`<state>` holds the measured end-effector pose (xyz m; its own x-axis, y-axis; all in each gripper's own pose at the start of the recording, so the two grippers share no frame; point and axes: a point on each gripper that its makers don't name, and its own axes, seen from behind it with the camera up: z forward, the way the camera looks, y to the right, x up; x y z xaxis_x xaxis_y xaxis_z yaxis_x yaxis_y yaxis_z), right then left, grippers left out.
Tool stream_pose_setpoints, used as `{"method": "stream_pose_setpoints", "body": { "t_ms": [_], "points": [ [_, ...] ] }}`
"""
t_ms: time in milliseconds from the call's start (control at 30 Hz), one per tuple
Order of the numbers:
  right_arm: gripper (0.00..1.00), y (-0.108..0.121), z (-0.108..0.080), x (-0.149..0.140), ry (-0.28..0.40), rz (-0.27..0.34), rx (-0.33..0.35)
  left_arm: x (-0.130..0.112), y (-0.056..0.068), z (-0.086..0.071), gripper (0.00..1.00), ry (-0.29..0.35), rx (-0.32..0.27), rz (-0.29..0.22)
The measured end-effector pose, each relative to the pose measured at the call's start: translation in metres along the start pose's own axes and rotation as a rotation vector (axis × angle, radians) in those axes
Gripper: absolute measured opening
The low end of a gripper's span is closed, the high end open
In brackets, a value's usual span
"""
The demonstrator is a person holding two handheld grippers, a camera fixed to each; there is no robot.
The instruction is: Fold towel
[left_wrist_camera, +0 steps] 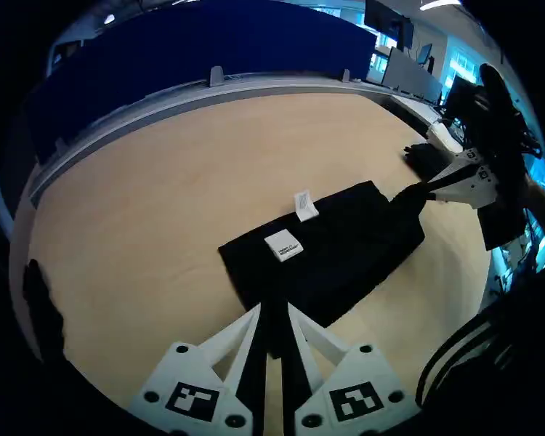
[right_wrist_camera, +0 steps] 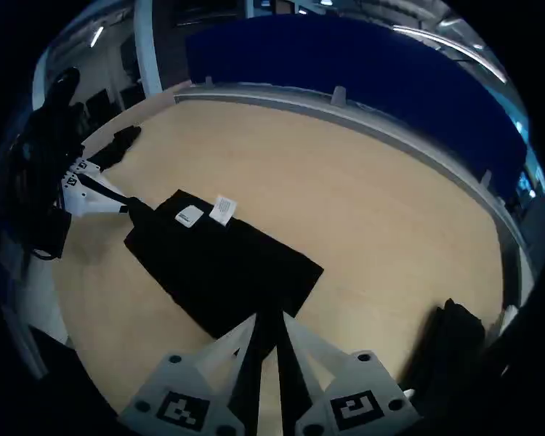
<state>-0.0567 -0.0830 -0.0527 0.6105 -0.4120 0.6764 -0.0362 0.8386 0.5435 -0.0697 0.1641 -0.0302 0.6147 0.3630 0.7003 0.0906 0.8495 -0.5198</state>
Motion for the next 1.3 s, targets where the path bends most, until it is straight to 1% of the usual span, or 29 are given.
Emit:
{"method": "stream_pose_setpoints", "body": {
  "t_ms": [267, 400, 600, 733, 867, 933, 1000, 1067, 1200, 1267, 1300],
  "points": [
    [0.11, 0.008, 0.025, -0.008, -0.018, 0.008, -0.020, -0.002, -0.008, 0.025, 0.10, 0.003, 0.010, -0.023],
    [0.11, 0.012, 0.035, -0.006, -0.013, 0.012, -0.031, 0.001, -0.014, 0.036, 0.13, 0.008, 0.028, -0.025],
    [0.15, 0.018, 0.047, -0.004, -0.006, 0.012, -0.059, 0.004, -0.022, 0.042, 0.17, 0.014, 0.056, -0.022],
    [0.18, 0.022, 0.050, -0.002, -0.004, 0.015, -0.081, 0.008, -0.027, 0.041, 0.27, 0.024, 0.071, -0.016],
    [0.26, 0.027, 0.050, 0.000, 0.006, 0.015, -0.104, 0.011, -0.031, 0.038, 0.34, 0.033, 0.083, -0.012],
    [0.30, 0.030, 0.050, 0.001, 0.008, 0.014, -0.118, 0.013, -0.034, 0.037, 0.41, 0.036, 0.091, -0.011],
    [0.35, 0.033, 0.051, 0.002, 0.009, 0.014, -0.132, 0.014, -0.037, 0.036, 0.42, 0.037, 0.099, -0.010],
    [0.40, 0.035, 0.050, 0.004, 0.015, 0.017, -0.137, 0.015, -0.040, 0.035, 0.48, 0.040, 0.108, -0.010],
    [0.61, 0.041, 0.049, 0.009, 0.031, 0.025, -0.153, 0.017, -0.044, 0.032, 0.67, 0.043, 0.117, -0.013],
    [0.67, 0.044, 0.049, 0.010, 0.036, 0.027, -0.166, 0.016, -0.047, 0.032, 0.73, 0.037, 0.121, -0.021],
    [0.68, 0.046, 0.049, 0.011, 0.038, 0.028, -0.172, 0.016, -0.048, 0.032, 0.76, 0.035, 0.123, -0.024]
  ]
}}
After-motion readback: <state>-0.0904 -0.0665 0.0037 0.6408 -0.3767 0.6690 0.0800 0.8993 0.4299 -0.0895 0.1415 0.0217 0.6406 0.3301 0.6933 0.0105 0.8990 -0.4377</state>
